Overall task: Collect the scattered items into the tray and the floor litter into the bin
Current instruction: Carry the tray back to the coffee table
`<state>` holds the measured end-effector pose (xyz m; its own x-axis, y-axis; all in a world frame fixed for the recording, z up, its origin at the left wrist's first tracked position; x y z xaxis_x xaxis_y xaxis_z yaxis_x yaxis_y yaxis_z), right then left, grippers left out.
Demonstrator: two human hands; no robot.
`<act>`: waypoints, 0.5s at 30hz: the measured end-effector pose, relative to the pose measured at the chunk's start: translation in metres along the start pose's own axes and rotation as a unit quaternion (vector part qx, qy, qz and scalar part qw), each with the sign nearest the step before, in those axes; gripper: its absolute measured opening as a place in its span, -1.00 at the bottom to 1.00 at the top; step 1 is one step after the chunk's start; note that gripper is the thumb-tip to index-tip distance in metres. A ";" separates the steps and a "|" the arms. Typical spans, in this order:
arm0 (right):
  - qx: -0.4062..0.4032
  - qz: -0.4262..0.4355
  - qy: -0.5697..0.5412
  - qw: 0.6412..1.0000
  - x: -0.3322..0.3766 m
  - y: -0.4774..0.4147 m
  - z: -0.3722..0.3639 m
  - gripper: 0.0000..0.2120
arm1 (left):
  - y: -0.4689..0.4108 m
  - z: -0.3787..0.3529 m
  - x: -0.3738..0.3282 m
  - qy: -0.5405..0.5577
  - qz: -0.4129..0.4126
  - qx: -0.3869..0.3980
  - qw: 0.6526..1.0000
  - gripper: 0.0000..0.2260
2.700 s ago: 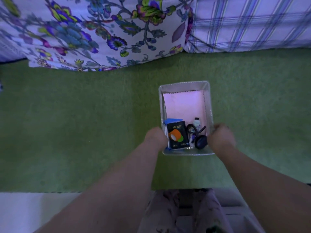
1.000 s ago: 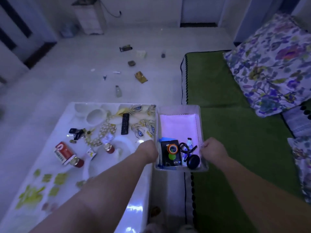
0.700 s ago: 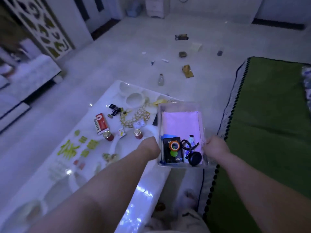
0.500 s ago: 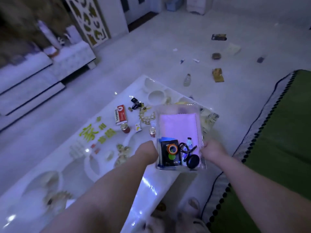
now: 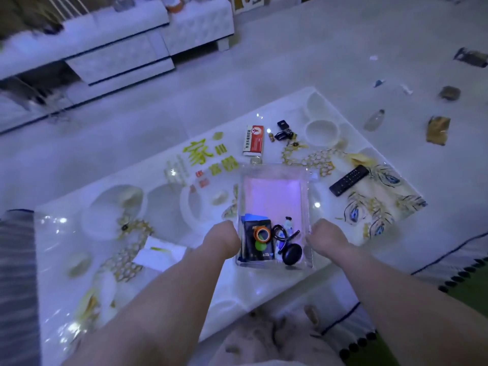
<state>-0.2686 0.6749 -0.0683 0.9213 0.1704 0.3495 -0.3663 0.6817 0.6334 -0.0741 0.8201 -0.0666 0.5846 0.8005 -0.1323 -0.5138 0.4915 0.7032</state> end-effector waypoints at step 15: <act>0.074 -0.007 0.037 0.997 0.022 -0.060 -0.099 -0.81 | -0.047 -0.093 0.072 0.055 0.107 0.037 0.992 -0.79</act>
<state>-0.2140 0.7085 -0.1671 0.9315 0.2181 0.2911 -0.3637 0.5723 0.7350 -0.0659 0.8865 -0.1739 0.3928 0.9185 -0.0464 -0.5688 0.2822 0.7725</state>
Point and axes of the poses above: each hand's wrist, its own y-axis away from the middle knuckle, its own z-axis out of the back of the hand, x = y × z, the point moved 3 cm from there along -y, towards the middle knuckle, and after that the axes turned 4 degrees about z, right-handed, at the moved point
